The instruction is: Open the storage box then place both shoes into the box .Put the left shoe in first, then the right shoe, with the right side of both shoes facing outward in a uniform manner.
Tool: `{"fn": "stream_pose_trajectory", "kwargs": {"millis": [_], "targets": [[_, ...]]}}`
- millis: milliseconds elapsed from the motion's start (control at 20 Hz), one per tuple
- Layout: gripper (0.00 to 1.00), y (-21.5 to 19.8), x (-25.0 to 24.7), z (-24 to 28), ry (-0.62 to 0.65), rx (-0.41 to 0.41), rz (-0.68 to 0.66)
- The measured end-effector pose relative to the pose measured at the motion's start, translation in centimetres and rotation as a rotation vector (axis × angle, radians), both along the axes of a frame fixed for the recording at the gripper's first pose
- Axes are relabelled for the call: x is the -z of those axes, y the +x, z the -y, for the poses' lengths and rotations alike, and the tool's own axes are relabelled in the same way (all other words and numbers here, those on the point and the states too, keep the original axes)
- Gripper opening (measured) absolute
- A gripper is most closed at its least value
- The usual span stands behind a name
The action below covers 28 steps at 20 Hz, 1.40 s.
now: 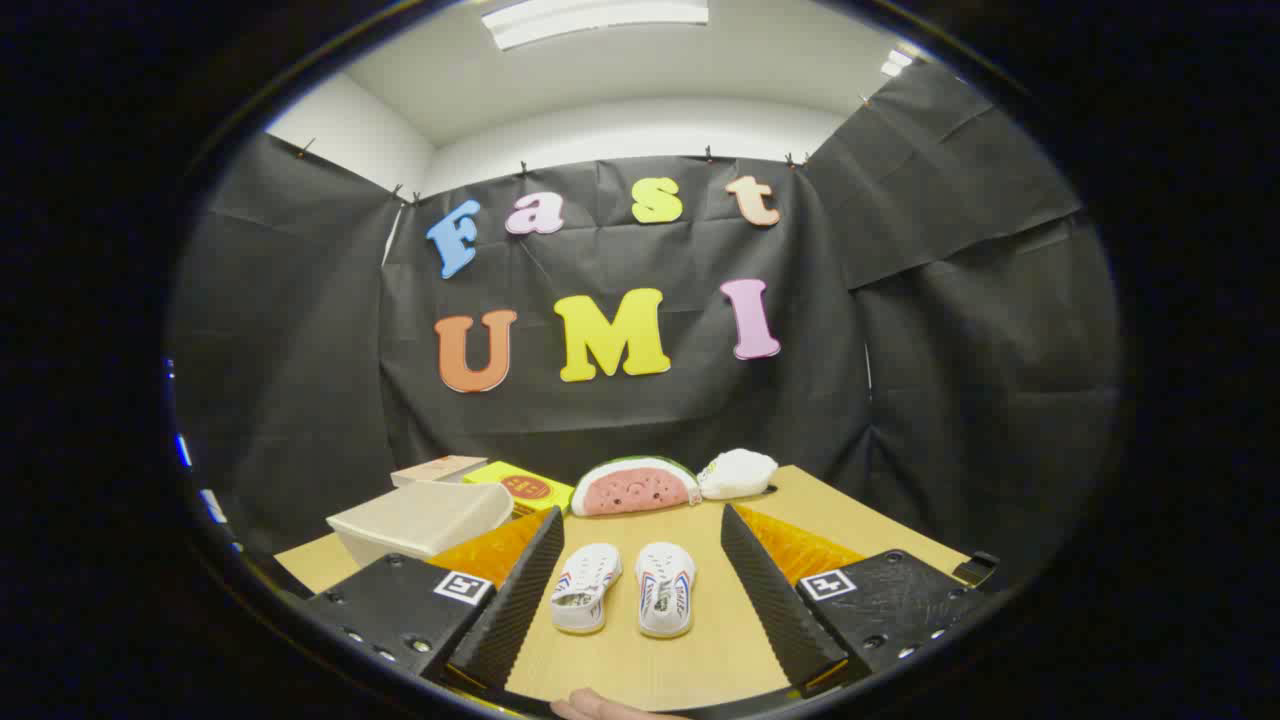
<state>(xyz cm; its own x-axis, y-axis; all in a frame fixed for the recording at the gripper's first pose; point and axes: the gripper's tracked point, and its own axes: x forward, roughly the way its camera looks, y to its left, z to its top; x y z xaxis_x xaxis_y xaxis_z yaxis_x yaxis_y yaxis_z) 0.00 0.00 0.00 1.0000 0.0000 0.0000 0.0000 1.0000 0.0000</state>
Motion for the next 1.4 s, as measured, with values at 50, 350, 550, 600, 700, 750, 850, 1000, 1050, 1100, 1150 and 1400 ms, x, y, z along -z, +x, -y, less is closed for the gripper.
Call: {"fn": "stream_pose_trajectory", "kwargs": {"millis": [50, 350, 550, 600, 700, 750, 850, 1000, 1050, 1100, 1150, 1400], "targets": [[0.96, 0.0, 0.1, -0.2, 0.003, -0.002, 0.001], [0.96, 0.3, 0.3, -0.2, -0.021, 0.014, 0.006], [0.96, 0.6, 1.1, -0.6, -0.017, 0.009, -0.012], [0.96, 0.6, 1.0, -0.8, -0.018, 0.002, -0.008], [0.96, 0.8, 1.3, -1.0, -0.028, 0.002, -0.007], [0.96, 0.8, 1.4, -1.2, -0.028, -0.002, -0.005], [0.96, 1.1, 1.7, -1.4, -0.024, -0.011, -0.007], [0.96, 1.9, 2.2, -1.2, -0.02, -0.011, -0.021], [0.96, 2.5, 2.5, -1.4, -0.014, -0.017, -0.031], [0.96, 3.1, 2.6, -1.5, -0.009, -0.025, -0.039], [0.96, 3.8, 2.8, -1.6, 0.001, -0.039, -0.052], [0.96, 8.5, 4.9, -4.5, 0.078, -0.161, -0.169]]}}
